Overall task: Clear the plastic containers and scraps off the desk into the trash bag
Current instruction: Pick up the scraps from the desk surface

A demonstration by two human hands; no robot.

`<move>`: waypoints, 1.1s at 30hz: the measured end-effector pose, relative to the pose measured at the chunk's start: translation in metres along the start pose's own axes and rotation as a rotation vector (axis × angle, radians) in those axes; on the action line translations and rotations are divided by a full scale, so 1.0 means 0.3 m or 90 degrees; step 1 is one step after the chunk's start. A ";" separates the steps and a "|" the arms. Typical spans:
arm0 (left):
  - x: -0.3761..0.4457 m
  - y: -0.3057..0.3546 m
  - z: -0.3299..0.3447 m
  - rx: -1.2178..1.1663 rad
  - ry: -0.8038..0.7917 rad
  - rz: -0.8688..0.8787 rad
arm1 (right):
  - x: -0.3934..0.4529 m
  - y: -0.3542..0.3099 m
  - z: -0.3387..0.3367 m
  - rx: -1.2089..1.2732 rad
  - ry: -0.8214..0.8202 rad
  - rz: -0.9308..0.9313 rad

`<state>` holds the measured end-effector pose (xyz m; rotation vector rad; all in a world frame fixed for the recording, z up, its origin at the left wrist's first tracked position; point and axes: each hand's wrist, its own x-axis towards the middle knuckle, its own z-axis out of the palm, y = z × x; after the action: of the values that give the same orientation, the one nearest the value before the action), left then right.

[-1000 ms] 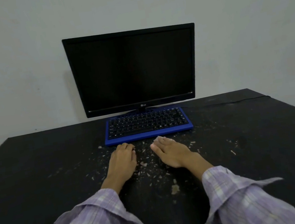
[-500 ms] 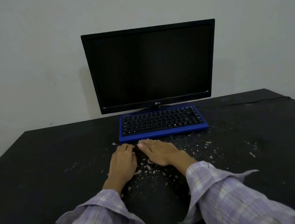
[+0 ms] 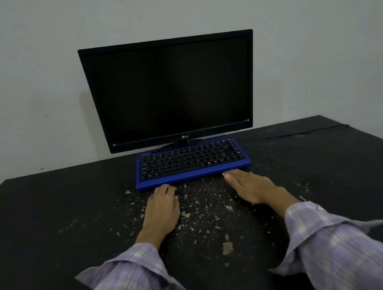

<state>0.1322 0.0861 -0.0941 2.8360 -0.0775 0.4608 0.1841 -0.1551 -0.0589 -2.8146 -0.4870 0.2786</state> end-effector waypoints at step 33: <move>-0.076 -0.219 -0.102 -0.006 0.041 -0.105 | 0.055 -0.499 0.185 -0.074 -0.011 -0.105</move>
<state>0.1076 0.1577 -0.0899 2.7860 0.1648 0.5129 0.1416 -0.0006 -0.0694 -2.8627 -0.7564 0.2477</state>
